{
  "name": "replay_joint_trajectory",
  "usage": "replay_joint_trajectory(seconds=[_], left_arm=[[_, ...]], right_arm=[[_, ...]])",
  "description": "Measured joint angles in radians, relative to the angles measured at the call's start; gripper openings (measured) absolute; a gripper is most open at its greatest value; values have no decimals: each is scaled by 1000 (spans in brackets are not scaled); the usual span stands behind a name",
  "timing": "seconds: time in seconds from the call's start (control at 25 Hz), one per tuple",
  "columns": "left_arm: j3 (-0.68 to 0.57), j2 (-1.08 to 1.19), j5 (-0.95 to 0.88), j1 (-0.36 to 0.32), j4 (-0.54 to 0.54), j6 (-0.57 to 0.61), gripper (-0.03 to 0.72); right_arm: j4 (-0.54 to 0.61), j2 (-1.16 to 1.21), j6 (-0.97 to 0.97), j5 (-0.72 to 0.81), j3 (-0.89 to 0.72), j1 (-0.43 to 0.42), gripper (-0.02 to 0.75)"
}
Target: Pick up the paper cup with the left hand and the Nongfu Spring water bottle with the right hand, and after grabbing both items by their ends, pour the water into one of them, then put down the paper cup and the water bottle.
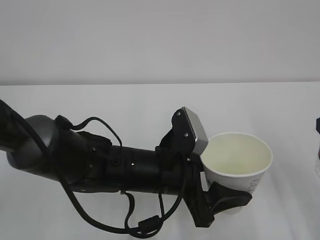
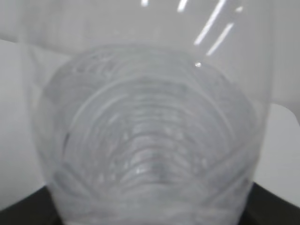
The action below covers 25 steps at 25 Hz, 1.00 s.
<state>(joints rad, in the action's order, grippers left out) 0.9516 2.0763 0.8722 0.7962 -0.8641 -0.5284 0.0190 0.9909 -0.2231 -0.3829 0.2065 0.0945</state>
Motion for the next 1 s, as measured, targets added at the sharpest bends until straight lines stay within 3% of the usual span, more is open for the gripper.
replay_joint_trajectory(seconds=[1.0], left_arm=[[0,0,19,28,-7,-34,522]], right_arm=[[0,0,-370,-16,0,0,452]])
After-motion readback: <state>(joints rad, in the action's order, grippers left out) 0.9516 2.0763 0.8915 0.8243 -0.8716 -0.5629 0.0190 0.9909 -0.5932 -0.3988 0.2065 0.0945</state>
